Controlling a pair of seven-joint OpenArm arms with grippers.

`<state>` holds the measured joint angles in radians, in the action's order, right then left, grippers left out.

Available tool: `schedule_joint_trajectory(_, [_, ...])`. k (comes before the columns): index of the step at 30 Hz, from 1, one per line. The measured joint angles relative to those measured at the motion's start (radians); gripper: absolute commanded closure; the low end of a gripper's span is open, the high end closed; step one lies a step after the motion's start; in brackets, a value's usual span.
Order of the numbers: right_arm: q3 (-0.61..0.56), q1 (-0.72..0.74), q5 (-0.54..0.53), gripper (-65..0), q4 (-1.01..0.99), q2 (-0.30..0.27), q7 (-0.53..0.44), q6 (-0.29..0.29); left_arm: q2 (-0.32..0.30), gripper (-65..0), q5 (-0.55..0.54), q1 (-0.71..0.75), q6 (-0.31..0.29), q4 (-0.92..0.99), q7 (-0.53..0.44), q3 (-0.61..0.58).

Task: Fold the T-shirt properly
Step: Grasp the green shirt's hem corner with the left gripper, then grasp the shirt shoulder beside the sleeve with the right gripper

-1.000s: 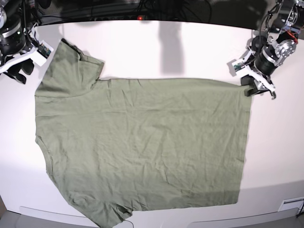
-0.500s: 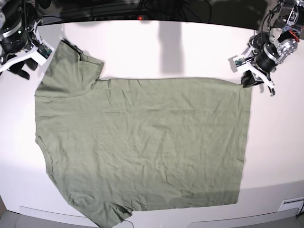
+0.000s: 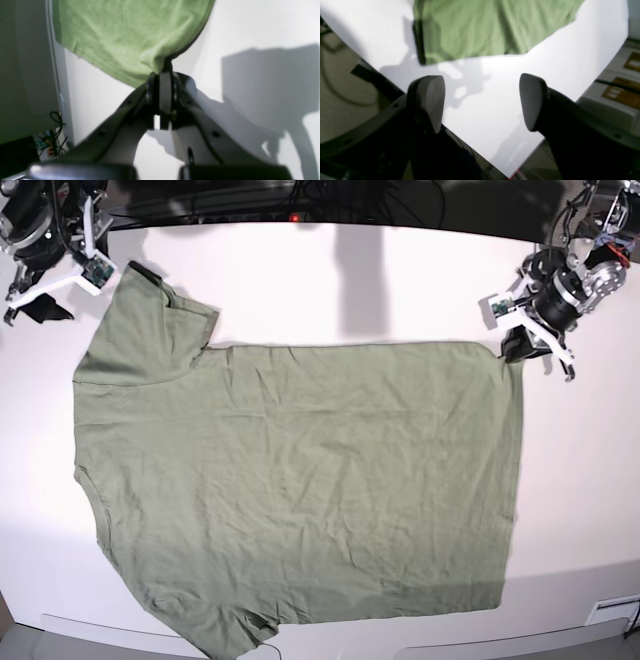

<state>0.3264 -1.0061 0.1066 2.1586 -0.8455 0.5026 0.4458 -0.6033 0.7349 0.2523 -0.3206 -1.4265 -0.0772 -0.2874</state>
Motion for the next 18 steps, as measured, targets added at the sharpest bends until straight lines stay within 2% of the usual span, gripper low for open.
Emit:
schedule_joint_trajectory(3, [0.000, 0.001, 0.002, -45.6, -0.068, 0.000, -0.082, -0.001, 0.000, 0.0, -0.003, 0.000, 0.000, 0.000, -0.006, 0.000])
schedule_joint_trajectory(8, [-0.037, 0.048, 0.005, -45.6, -0.127, 0.001, -0.093, 0.000, 0.000, 0.0, -0.003, 0.000, -0.001, 0.000, -0.006, -0.001])
schedule_joint_trajectory(14, [-0.250, 0.214, 0.026, -45.6, -0.203, 0.006, -0.085, -0.001, 0.000, 0.0, -0.003, 0.000, -0.003, -0.001, -0.010, -0.001])
schedule_joint_trajectory(18, [-0.398, 0.301, 0.074, -45.6, -0.236, 0.006, 0.006, -0.010, 0.002, 0.0, -0.003, 0.000, -0.003, -0.001, -0.010, -0.001])
